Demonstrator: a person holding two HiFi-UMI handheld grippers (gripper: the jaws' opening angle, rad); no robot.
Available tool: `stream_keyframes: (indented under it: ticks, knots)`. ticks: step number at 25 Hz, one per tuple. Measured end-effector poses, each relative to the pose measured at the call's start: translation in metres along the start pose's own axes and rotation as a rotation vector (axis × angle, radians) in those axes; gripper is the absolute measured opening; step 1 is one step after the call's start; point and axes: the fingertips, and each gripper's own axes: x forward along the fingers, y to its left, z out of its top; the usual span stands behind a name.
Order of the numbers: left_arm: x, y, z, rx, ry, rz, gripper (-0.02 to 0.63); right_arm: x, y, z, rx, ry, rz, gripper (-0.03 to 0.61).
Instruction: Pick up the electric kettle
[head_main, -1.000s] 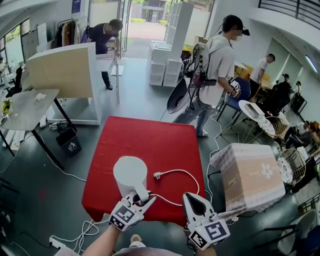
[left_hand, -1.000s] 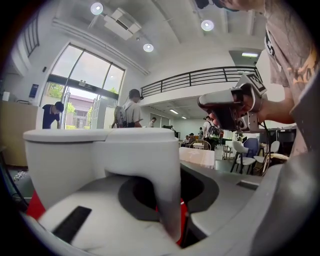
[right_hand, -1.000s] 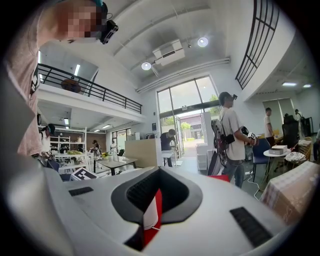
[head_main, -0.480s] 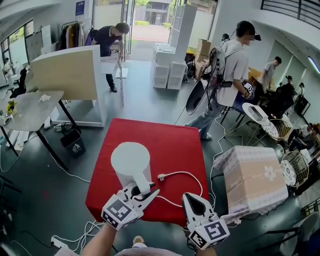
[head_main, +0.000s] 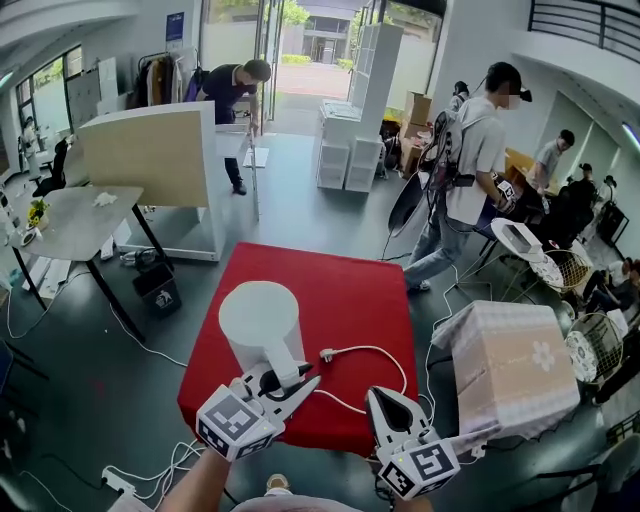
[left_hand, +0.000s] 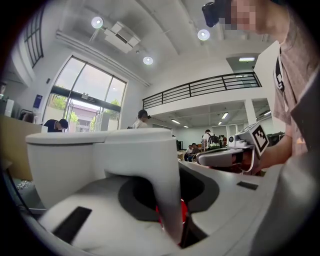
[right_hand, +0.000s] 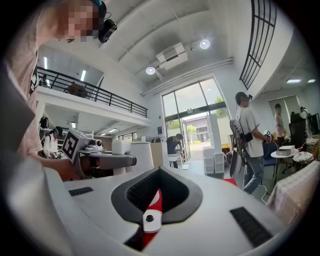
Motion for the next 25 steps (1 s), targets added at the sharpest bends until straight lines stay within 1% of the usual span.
stream_keyframes:
  ticks: [3,7,9,11,14,19,22,25]
  knots:
    - [-0.012,-0.017,0.006,0.001,-0.003,0.010,0.081,-0.011,0.007,0.000,0.000,-0.005,0.024,0.011]
    - [-0.032,-0.048,0.019,-0.022,-0.013,0.044,0.082,-0.029,0.021,-0.003,0.011,-0.012,0.077,0.009]
    - [-0.040,-0.062,0.023,0.000,-0.006,0.062,0.081,-0.040,0.028,-0.002,0.010,-0.009,0.101,0.011]
    - [-0.049,-0.076,0.028,0.006,-0.003,0.085,0.081,-0.050,0.035,-0.002,0.012,-0.007,0.131,0.011]
    - [-0.065,-0.099,0.035,-0.022,-0.017,0.103,0.082,-0.065,0.047,-0.004,0.016,-0.004,0.169,0.009]
    - [-0.095,-0.131,0.041,-0.031,-0.016,0.144,0.081,-0.073,0.062,-0.006,0.040,-0.017,0.213,0.009]
    - [-0.112,-0.146,0.044,-0.032,-0.012,0.167,0.083,-0.079,0.073,0.000,0.035,-0.023,0.223,0.011]
    - [-0.126,-0.164,0.047,-0.064,-0.009,0.170,0.082,-0.087,0.083,0.000,0.032,-0.030,0.219,0.009]
